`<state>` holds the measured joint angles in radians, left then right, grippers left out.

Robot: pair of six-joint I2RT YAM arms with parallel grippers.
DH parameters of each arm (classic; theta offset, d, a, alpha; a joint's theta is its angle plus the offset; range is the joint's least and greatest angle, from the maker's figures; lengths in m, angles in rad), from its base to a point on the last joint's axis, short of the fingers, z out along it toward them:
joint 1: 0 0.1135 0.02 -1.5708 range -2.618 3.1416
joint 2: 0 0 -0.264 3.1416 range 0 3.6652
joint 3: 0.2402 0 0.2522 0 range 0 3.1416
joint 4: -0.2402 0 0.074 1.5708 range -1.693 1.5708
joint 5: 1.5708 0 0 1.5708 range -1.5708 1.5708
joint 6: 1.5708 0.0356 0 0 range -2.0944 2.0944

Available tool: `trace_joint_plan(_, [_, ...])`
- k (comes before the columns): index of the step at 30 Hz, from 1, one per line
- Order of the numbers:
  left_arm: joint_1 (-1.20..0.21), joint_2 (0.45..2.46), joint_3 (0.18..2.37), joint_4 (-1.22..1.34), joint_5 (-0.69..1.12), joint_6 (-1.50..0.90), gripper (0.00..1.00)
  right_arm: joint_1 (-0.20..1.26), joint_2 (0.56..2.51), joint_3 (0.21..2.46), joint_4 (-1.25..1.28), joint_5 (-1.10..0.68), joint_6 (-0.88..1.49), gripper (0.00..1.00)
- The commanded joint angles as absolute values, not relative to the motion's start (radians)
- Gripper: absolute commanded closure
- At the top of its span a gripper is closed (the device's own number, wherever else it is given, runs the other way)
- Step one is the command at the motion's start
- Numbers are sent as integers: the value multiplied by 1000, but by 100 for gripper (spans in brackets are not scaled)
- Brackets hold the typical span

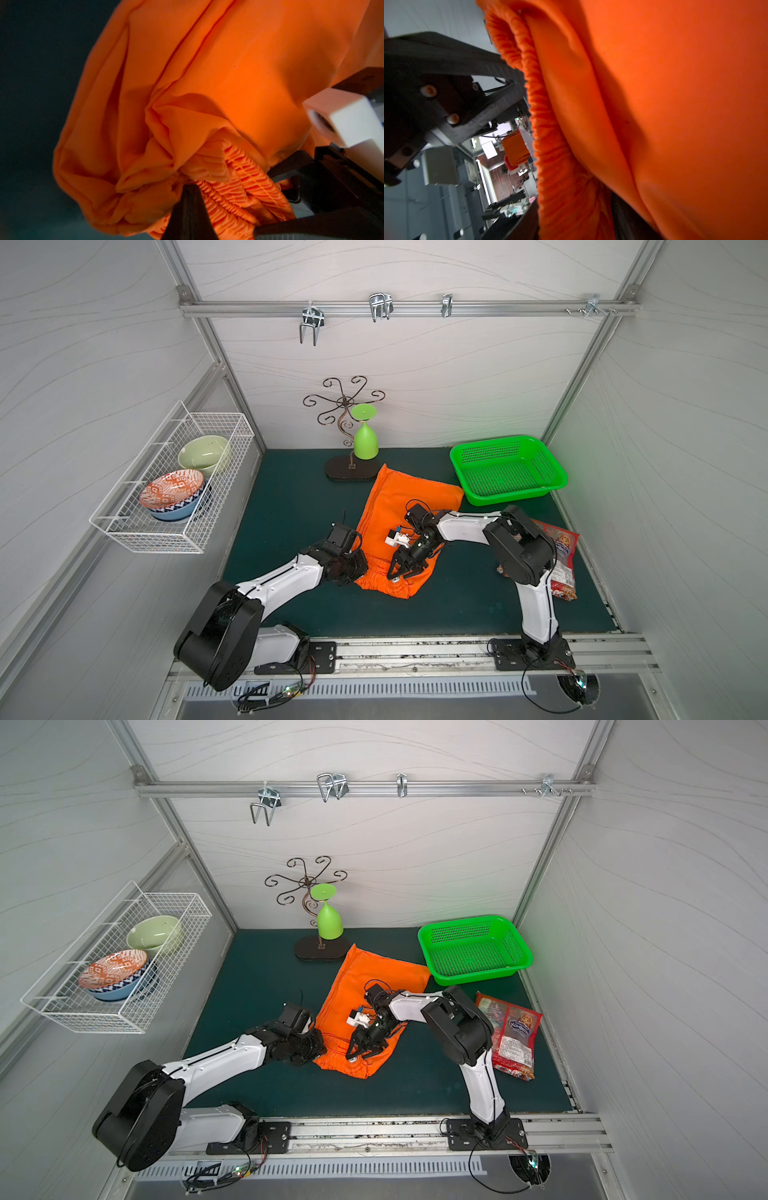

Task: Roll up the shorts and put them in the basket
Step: Roll the shorts at the center of the board.

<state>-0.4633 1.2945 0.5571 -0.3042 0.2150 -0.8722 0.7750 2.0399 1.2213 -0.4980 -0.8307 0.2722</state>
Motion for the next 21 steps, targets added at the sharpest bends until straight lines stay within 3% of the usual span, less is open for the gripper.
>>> trace_joint_plan(1, [-440,1337,570,-338,108,-871,95,756,1984,1155,-567,-655,235,49])
trace_joint_plan(11, [-434,1417,595,-344,139,-849,96,815,1880,1054,-544,-295,264,49])
trace_joint_plan(21, [-434,1463,627,-391,125,-830,97,846,1903,1012,-500,-73,333,49])
